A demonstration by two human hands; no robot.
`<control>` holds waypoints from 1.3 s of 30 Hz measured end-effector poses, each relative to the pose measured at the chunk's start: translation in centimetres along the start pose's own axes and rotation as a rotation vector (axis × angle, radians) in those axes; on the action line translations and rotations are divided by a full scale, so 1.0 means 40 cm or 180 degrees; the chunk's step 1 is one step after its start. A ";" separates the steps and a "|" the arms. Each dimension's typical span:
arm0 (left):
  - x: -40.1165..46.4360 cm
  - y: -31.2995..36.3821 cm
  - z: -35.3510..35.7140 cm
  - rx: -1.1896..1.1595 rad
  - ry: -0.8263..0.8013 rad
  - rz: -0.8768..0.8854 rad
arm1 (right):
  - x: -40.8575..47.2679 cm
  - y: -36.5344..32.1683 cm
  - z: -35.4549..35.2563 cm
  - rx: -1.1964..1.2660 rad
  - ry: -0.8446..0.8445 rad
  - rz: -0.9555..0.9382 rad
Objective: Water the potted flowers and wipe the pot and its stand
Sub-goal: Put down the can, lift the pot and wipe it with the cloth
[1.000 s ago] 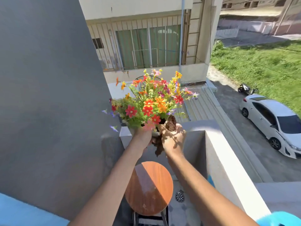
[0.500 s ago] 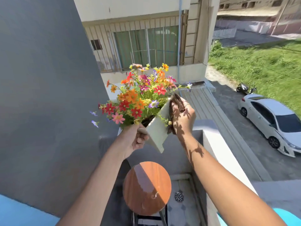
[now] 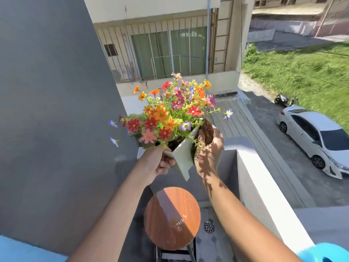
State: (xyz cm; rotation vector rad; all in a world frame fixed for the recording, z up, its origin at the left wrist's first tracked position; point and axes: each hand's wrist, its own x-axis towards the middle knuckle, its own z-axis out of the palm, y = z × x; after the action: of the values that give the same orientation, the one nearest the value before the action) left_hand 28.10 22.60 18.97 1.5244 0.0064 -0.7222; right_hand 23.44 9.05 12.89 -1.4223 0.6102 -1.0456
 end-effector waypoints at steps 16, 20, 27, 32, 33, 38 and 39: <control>0.049 -0.007 -0.031 -0.0611 0.0301 0.0051 | -0.104 0.026 -0.002 -0.0133 -0.1389 -0.0206; 0.049 -0.003 -0.036 -0.0679 0.0288 0.0138 | -0.045 -0.003 0.015 0.0195 -0.1084 0.0167; 0.044 0.014 -0.019 -0.0662 0.0287 0.0259 | -0.089 0.005 -0.013 -0.0468 -0.1267 -0.0622; 0.028 -0.005 0.004 -0.0442 0.0217 0.0289 | -0.028 -0.033 -0.042 -0.0362 -0.1003 -0.0524; 0.023 -0.010 0.010 -0.0475 0.0199 0.0315 | -0.001 -0.026 -0.051 -0.0490 -0.1015 -0.0444; 0.007 -0.013 0.032 -0.0641 0.0090 0.0309 | 0.158 -0.021 -0.007 -0.0360 -0.0377 -0.0229; 0.006 -0.012 0.033 -0.0607 0.0080 0.0318 | 0.181 -0.040 0.014 -0.0285 -0.0494 -0.0108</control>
State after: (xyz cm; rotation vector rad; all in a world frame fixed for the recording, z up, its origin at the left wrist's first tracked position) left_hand 27.52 21.36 18.54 1.3417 0.0175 -0.6051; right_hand 26.90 3.39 16.21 -1.5808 0.5269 -0.9337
